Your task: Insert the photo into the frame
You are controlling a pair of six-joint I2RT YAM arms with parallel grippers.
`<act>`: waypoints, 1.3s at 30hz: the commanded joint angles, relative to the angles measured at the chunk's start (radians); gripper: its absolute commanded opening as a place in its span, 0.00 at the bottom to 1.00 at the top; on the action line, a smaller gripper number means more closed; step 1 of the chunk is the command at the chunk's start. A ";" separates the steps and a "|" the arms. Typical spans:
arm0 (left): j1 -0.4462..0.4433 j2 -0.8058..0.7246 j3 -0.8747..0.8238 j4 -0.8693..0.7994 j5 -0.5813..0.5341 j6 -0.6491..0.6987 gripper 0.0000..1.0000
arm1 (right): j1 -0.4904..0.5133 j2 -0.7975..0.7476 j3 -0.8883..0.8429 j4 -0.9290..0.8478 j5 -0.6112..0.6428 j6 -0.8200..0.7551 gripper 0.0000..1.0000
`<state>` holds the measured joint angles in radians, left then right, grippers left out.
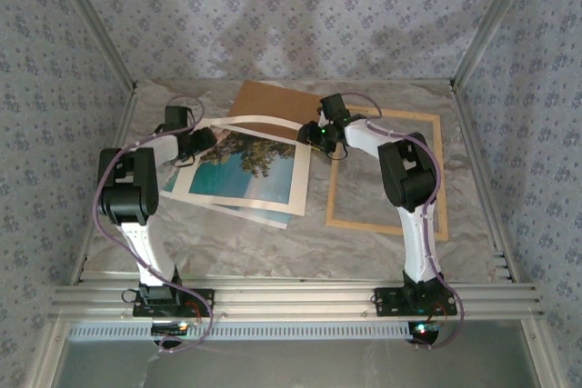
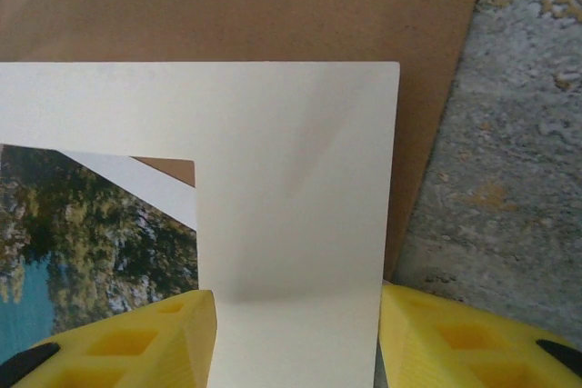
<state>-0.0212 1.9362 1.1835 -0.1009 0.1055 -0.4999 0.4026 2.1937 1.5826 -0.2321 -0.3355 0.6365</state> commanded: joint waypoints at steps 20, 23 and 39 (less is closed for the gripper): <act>0.001 -0.019 -0.024 -0.011 0.030 -0.005 0.75 | -0.043 -0.159 -0.249 0.382 -0.196 0.002 0.50; 0.000 -0.020 -0.025 -0.011 0.029 -0.004 0.75 | -0.044 -0.174 -0.285 0.432 -0.209 0.001 0.50; 0.001 -0.021 -0.024 -0.013 0.030 -0.006 0.75 | -0.061 -0.224 -0.486 0.729 -0.269 0.002 0.50</act>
<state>-0.0212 1.9354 1.1793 -0.0937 0.1085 -0.4992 0.3489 2.0064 1.1244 0.3977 -0.5690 0.6395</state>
